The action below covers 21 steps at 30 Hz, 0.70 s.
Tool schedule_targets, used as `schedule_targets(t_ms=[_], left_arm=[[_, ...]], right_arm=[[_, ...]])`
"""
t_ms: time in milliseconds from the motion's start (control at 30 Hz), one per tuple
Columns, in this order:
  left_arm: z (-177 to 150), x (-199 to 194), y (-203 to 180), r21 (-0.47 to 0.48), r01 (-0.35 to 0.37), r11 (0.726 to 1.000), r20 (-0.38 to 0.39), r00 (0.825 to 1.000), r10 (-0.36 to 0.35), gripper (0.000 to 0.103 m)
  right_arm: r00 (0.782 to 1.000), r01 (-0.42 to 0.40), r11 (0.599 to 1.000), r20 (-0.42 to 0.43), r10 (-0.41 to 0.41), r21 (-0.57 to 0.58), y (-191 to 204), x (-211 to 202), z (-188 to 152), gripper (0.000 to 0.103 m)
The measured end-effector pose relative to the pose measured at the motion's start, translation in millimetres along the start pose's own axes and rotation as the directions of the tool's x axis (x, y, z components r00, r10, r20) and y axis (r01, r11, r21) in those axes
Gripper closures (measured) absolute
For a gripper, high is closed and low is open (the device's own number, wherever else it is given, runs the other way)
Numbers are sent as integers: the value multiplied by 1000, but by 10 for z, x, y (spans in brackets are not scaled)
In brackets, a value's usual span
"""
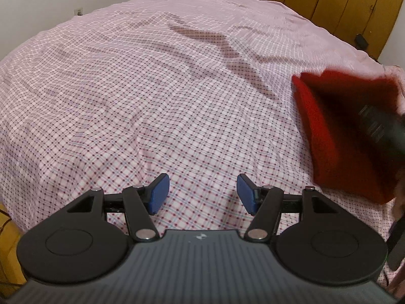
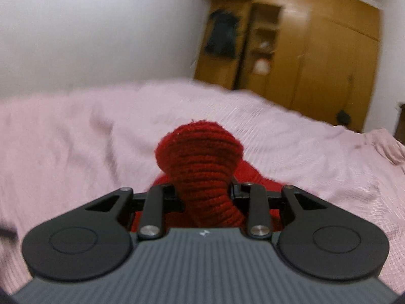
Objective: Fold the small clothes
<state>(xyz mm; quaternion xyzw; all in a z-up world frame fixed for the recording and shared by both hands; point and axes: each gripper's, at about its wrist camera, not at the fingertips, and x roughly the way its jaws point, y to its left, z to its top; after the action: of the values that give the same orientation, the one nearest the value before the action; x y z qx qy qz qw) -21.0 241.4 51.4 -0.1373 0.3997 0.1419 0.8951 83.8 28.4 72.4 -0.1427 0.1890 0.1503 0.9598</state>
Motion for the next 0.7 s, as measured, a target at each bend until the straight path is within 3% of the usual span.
schedule_targets(t_ms=[133, 433, 700], left_arm=[[-20, -36, 9, 19, -5, 1000, 4, 1000, 5, 36], [36, -49, -128, 48, 4, 999, 15, 1000, -4, 36], [221, -198, -365, 116, 50, 992, 61, 996, -58, 36]], right_arm=[[999, 17, 998, 28, -15, -65, 160, -139, -140, 63], [995, -103, 973, 36, 97, 207, -73, -639, -27, 48], [985, -175, 904, 80, 156, 390, -439, -977, -42, 49]])
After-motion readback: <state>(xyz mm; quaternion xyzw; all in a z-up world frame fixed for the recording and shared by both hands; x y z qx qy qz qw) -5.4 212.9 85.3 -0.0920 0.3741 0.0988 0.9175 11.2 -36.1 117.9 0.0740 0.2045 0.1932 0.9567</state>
